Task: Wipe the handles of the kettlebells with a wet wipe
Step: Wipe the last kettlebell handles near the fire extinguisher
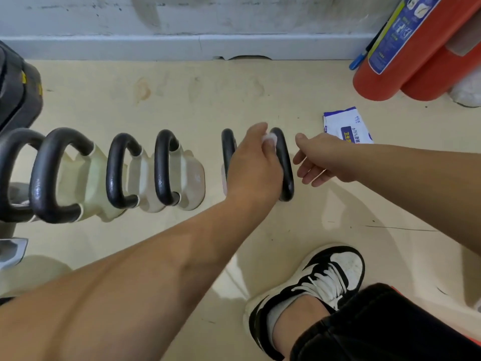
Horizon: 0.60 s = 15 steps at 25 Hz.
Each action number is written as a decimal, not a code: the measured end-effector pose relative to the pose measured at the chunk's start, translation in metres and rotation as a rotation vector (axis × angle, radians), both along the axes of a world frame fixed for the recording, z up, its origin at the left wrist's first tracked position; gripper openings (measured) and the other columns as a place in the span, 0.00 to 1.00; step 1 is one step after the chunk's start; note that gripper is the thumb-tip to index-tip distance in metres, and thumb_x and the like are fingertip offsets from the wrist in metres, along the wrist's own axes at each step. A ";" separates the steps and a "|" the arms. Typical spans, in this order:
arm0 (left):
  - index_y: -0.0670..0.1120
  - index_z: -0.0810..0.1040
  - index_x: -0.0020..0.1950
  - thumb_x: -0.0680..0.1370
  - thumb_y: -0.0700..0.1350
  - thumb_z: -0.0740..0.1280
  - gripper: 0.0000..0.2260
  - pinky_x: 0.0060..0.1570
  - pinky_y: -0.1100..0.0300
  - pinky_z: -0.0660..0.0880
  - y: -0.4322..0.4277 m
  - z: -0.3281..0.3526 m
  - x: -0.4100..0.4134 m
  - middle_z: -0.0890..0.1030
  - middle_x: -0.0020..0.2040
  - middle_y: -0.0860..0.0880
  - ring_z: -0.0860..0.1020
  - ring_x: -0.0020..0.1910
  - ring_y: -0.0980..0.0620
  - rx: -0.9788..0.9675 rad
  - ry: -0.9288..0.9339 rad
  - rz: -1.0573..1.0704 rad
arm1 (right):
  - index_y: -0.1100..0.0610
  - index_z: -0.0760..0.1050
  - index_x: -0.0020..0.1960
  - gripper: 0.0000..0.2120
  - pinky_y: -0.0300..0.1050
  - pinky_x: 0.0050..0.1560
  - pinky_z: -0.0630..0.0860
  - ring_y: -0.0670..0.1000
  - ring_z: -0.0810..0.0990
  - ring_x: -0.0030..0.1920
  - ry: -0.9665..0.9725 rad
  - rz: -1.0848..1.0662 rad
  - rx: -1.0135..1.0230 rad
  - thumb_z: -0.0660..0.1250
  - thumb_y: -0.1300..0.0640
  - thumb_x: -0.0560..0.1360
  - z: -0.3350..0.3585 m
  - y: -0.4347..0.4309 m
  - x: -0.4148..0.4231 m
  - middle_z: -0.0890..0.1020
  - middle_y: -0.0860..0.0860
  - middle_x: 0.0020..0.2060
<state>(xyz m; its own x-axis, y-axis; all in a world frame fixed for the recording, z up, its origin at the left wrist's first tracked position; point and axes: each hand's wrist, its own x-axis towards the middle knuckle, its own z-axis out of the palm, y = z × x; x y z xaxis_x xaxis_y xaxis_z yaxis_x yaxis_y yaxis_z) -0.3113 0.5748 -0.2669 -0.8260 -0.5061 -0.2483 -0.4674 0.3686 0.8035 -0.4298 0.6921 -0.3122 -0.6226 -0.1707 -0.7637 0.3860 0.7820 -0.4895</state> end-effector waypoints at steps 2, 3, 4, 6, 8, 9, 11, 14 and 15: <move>0.47 0.75 0.70 0.85 0.45 0.56 0.15 0.50 0.60 0.70 0.016 -0.012 -0.011 0.81 0.55 0.49 0.80 0.56 0.47 0.075 -0.004 0.138 | 0.63 0.79 0.54 0.29 0.56 0.50 0.82 0.60 0.83 0.39 -0.003 -0.015 -0.026 0.51 0.41 0.83 0.002 0.000 -0.005 0.84 0.59 0.41; 0.44 0.76 0.67 0.85 0.44 0.56 0.14 0.48 0.59 0.70 0.026 -0.021 -0.009 0.81 0.52 0.46 0.80 0.55 0.44 0.100 -0.064 0.152 | 0.64 0.79 0.54 0.29 0.57 0.50 0.82 0.60 0.83 0.39 -0.005 -0.030 -0.048 0.52 0.40 0.83 0.002 0.000 -0.008 0.84 0.60 0.41; 0.44 0.76 0.66 0.85 0.43 0.56 0.14 0.47 0.57 0.70 0.036 -0.030 -0.003 0.80 0.49 0.46 0.80 0.53 0.43 0.134 -0.118 0.134 | 0.63 0.79 0.52 0.29 0.57 0.50 0.82 0.60 0.83 0.38 -0.009 -0.040 -0.071 0.53 0.38 0.82 0.001 0.000 -0.010 0.83 0.60 0.41; 0.50 0.73 0.70 0.85 0.46 0.55 0.15 0.49 0.55 0.74 0.049 -0.042 0.016 0.80 0.49 0.50 0.80 0.49 0.48 0.201 -0.151 0.092 | 0.62 0.79 0.48 0.30 0.57 0.49 0.83 0.60 0.82 0.36 -0.010 -0.038 -0.104 0.56 0.35 0.80 0.000 -0.002 -0.014 0.83 0.59 0.39; 0.56 0.69 0.74 0.85 0.48 0.57 0.17 0.54 0.55 0.76 0.053 -0.044 0.025 0.80 0.54 0.53 0.79 0.51 0.53 0.251 -0.123 0.119 | 0.61 0.78 0.46 0.30 0.55 0.45 0.84 0.58 0.81 0.34 0.006 -0.032 -0.130 0.61 0.32 0.77 0.000 -0.004 -0.015 0.82 0.58 0.36; 0.55 0.69 0.73 0.84 0.49 0.60 0.17 0.57 0.54 0.77 0.054 -0.044 0.024 0.79 0.56 0.54 0.79 0.53 0.53 0.281 -0.132 0.140 | 0.61 0.79 0.46 0.30 0.53 0.42 0.83 0.57 0.80 0.33 0.023 -0.029 -0.136 0.63 0.31 0.75 0.001 -0.005 -0.015 0.81 0.57 0.35; 0.52 0.70 0.71 0.81 0.50 0.65 0.18 0.56 0.54 0.78 0.052 -0.048 0.016 0.79 0.55 0.54 0.80 0.54 0.52 0.269 -0.187 0.122 | 0.61 0.79 0.45 0.30 0.49 0.37 0.81 0.56 0.79 0.32 0.079 0.009 -0.114 0.67 0.31 0.71 0.002 -0.010 -0.014 0.80 0.57 0.34; 0.45 0.71 0.68 0.81 0.47 0.64 0.16 0.43 0.58 0.73 0.046 -0.049 0.004 0.77 0.47 0.52 0.77 0.45 0.51 0.047 -0.286 -0.044 | 0.61 0.80 0.44 0.31 0.47 0.35 0.77 0.56 0.79 0.32 0.220 0.205 -0.015 0.67 0.31 0.70 0.003 -0.017 -0.013 0.81 0.56 0.34; 0.42 0.72 0.63 0.81 0.46 0.63 0.13 0.41 0.58 0.70 0.045 -0.047 0.003 0.76 0.44 0.51 0.75 0.42 0.50 -0.021 -0.302 -0.089 | 0.61 0.79 0.43 0.30 0.46 0.35 0.77 0.56 0.79 0.32 0.260 0.277 0.011 0.66 0.31 0.72 0.004 -0.019 -0.012 0.81 0.56 0.34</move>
<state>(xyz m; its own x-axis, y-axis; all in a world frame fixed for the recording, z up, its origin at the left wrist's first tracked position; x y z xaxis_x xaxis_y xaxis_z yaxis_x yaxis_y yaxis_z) -0.3079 0.6199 -0.3142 -0.7576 -0.4427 -0.4797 -0.6492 0.4335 0.6250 -0.4414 0.6729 -0.3083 -0.7274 -0.3520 -0.5890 0.0234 0.8451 -0.5340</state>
